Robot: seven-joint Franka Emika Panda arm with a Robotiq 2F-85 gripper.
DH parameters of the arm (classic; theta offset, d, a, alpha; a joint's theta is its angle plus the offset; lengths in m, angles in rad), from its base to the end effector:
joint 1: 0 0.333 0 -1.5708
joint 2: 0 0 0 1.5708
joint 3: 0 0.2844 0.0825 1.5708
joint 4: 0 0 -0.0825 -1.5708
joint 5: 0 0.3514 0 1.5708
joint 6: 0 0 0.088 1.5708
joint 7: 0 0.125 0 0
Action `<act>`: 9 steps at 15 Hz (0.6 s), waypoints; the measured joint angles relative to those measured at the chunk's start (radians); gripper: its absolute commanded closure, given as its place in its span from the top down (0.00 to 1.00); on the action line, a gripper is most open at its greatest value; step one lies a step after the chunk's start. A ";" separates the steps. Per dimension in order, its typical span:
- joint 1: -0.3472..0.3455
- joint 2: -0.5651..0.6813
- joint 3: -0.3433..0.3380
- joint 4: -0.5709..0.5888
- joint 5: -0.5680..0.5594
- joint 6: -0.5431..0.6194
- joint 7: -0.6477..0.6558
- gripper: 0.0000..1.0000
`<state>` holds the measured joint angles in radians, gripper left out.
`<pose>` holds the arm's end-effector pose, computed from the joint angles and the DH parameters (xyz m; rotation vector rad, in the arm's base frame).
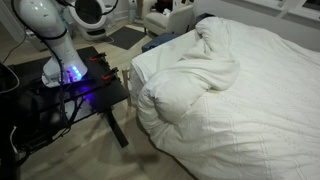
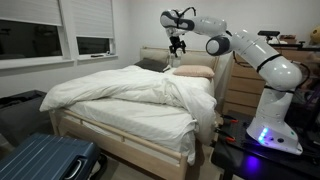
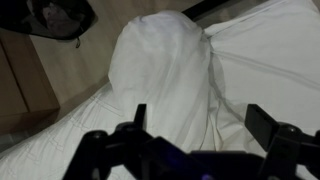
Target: Uncover the duvet
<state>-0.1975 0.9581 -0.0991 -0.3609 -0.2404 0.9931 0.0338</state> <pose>0.6145 -0.1871 0.4582 2.7778 -0.5644 -0.5033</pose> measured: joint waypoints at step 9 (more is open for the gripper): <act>0.016 0.010 -0.021 -0.007 -0.007 0.005 -0.088 1.00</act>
<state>-0.1812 0.9681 -0.1197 -0.3676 -0.2470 0.9980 -0.0541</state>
